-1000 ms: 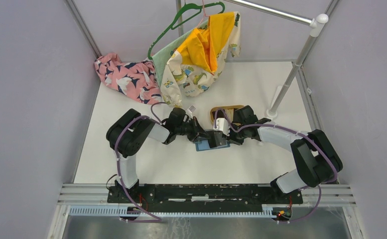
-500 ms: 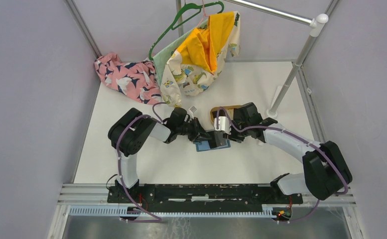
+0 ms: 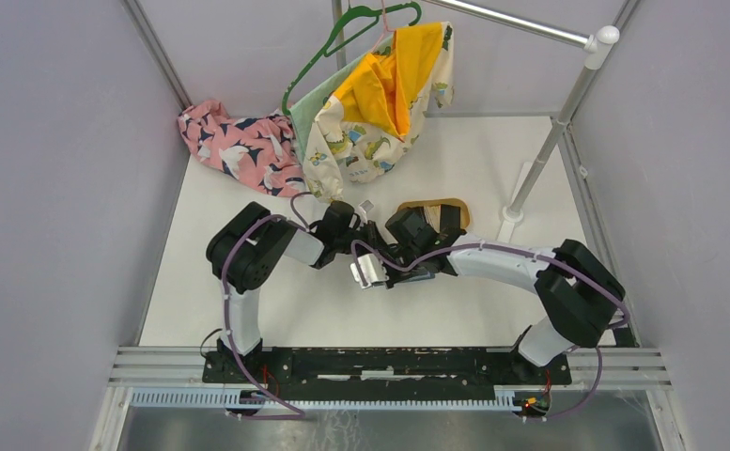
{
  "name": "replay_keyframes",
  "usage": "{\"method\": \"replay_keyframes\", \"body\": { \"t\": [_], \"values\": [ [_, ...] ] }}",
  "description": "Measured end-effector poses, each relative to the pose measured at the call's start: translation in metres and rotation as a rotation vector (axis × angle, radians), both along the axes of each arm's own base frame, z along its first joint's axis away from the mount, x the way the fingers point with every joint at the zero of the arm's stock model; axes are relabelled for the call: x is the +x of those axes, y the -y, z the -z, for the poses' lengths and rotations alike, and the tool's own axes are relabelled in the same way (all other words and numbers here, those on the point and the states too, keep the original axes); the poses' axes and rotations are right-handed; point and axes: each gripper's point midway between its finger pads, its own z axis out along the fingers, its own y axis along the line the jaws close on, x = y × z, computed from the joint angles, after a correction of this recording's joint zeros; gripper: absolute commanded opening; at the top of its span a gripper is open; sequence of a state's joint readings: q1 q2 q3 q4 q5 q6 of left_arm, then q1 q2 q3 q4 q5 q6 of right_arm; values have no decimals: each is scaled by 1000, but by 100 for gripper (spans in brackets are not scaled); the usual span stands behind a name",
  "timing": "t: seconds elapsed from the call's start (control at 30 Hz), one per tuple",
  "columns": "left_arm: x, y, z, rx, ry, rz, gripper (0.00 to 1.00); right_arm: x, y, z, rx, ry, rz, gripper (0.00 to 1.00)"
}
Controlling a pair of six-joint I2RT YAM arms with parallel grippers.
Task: Put the credit cards into the card holder
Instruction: Insert the credit card into the card holder.
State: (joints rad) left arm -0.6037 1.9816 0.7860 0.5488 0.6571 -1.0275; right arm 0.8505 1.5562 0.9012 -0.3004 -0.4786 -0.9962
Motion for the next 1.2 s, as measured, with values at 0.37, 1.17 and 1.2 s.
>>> {"method": "replay_keyframes", "body": {
  "t": [0.37, 1.17, 1.2],
  "values": [
    [0, 1, 0, 5, 13, 20, 22, 13, 6, 31, -147, 82, 42, 0],
    [1, 5, -4, -1, 32, 51, 39, 46, 62, 40, -267, 227, 237, 1],
    [1, 6, -5, -2, 34, 51, 39, 46, 64, 39, -259, 219, 242, 2]
  ]
}}
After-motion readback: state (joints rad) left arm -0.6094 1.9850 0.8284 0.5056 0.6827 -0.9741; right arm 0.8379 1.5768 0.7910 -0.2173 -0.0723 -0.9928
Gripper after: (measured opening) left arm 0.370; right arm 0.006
